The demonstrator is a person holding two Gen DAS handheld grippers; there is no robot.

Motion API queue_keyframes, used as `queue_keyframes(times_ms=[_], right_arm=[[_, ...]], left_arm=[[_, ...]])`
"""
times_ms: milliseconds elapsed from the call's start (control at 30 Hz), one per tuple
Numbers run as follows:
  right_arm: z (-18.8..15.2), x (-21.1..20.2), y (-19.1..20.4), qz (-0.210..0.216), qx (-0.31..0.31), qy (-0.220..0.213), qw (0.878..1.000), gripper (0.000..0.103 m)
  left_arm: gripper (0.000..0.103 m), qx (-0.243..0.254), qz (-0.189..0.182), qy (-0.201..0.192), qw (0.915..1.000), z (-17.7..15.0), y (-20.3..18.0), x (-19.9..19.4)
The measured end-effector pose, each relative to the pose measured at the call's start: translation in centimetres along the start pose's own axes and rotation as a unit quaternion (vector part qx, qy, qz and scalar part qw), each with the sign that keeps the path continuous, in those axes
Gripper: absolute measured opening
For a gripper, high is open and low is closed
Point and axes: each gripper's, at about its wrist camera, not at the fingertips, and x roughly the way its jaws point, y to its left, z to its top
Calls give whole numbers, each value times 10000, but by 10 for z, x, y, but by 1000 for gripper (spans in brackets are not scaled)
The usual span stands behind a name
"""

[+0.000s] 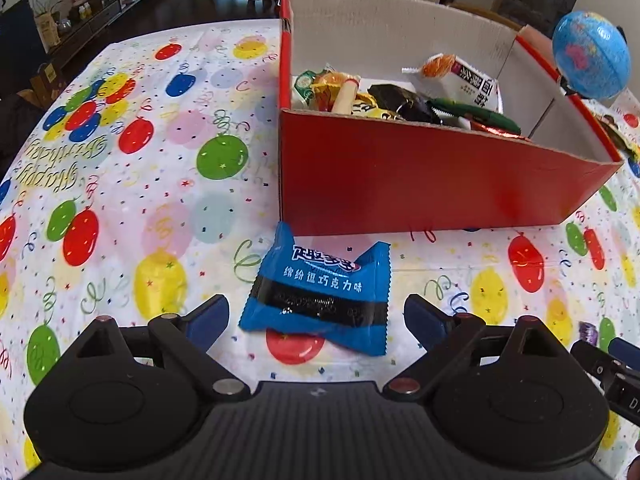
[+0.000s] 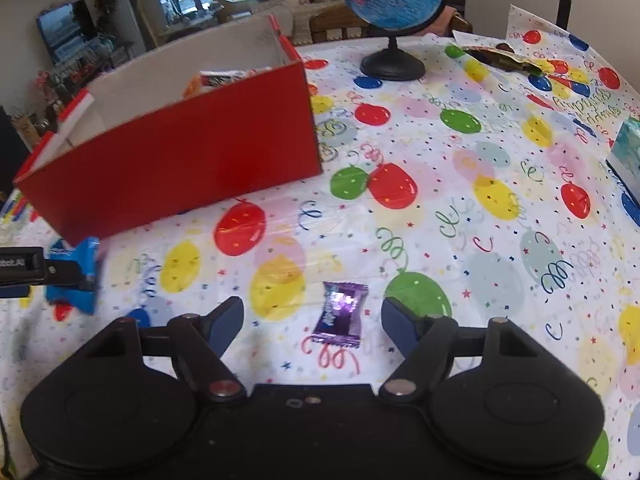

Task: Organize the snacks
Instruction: 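Withdraw both open tools from the box toward the blue bag and purple candy, then grasp the blue chocolate bag with left tool while right tool grasps purple candy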

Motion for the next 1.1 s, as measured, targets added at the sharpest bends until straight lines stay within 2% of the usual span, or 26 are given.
queue_keyframes(times_ms=[67, 300, 333, 467, 600, 767, 1100], right_arm=[[1, 5, -1, -59, 9, 74, 10000, 73], [1, 12, 3, -210, -73, 146, 9996, 57], [1, 12, 3, -237, -93, 144, 9996, 54], [-1, 10, 6, -294, -202, 103, 9993, 42], [-1, 10, 7, -426, -229, 72, 9988, 25], [-3, 8, 5, -415, -183, 51, 9990, 23], [-5, -26, 13, -129, -128, -165, 9997, 20]], left_arm=[[95, 34, 40, 58, 10000, 1, -1, 6], [94, 177, 96, 50, 9998, 3, -4, 15], [92, 200, 116, 36, 9997, 3, -4, 15], [72, 231, 80, -11, 9997, 3, -4, 14], [63, 314, 90, -74, 9994, 1, -4, 10], [57, 296, 11, -53, 9995, -1, 0, 5], [57, 305, -130, -171, 9993, -12, 4, -33]])
